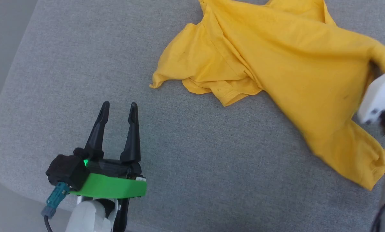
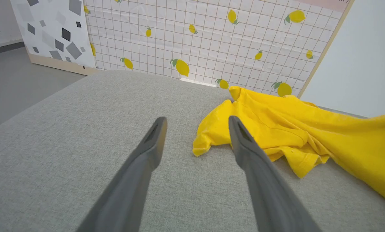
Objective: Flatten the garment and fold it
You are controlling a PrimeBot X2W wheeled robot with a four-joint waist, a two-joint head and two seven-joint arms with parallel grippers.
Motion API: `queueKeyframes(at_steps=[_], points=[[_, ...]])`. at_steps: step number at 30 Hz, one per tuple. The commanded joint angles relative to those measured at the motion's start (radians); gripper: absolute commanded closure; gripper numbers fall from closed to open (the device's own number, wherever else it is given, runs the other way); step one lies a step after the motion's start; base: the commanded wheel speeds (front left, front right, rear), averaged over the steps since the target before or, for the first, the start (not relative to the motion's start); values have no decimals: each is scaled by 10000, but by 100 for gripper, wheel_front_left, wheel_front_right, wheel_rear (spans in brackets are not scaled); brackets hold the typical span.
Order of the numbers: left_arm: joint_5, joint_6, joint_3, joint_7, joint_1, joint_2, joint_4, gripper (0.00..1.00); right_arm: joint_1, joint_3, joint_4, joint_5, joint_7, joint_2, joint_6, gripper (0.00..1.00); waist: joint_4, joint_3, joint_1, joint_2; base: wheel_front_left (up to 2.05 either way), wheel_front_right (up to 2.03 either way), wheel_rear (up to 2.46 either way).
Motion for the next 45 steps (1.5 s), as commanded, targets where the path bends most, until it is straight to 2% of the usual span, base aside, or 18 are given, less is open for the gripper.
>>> queueKeyframes(at_steps=[1,4,8,12,14,16,21,26,32,38,41,45], points=[[-84,25,-31,-37,-170,-64,-48,0,-465,-94,-328,67,176,-223,-15,100,-21,119,0,0,0,0,0],[-124,-22,-158,-37,-273,-65,-94,0,-1239,-221,-758,13,632,-1209,-15,100,61,441,0,0,0,0,0],[-216,-74,-322,-37,-483,-65,-84,0,-2295,-444,-599,-56,864,-2594,-15,100,273,947,0,0,0,0,0],[-308,-118,-527,-37,-706,-65,51,0,-3073,-344,277,-481,77,-4198,-15,100,550,1395,0,0,0,0,0],[-335,-141,-620,-38,-802,-65,123,0,-3278,-334,879,-648,-395,-4586,-15,100,671,1544,0,0,0,0,0],[-357,-155,-685,-38,-880,-65,169,0,-3393,-455,1475,-873,-637,-4555,-15,0,726,1625,0,0,0,0,0],[-355,-175,-862,-38,-1031,-66,289,0,-3346,-449,2449,-1386,-839,-4115,-15,0,658,1505,0,0,0,0,0],[-218,-186,-876,-38,-922,-66,435,0,-3092,-328,2179,-1052,-559,-3480,-15,0,396,881,0,0,0,0,0],[14,-193,-667,-38,-473,-66,521,0,-1826,479,-63,437,-63,-2650,-15,0,-28,-155,0,0,0,0,0],[146,-196,-450,-38,-14,-66,501,0,325,1593,-2510,1662,476,-1578,-15,0,-349,-786,0,0,0,0,0],[151,-200,-425,-38,95,-66,443,0,1333,2151,-3120,1936,554,-1225,-15,0,-401,-848,0,0,0,0,0],[95,-214,-488,-38,81,-66,346,0,2095,2706,-3199,2090,503,-1044,-15,0,-325,-658,0,0,0,0,0]])
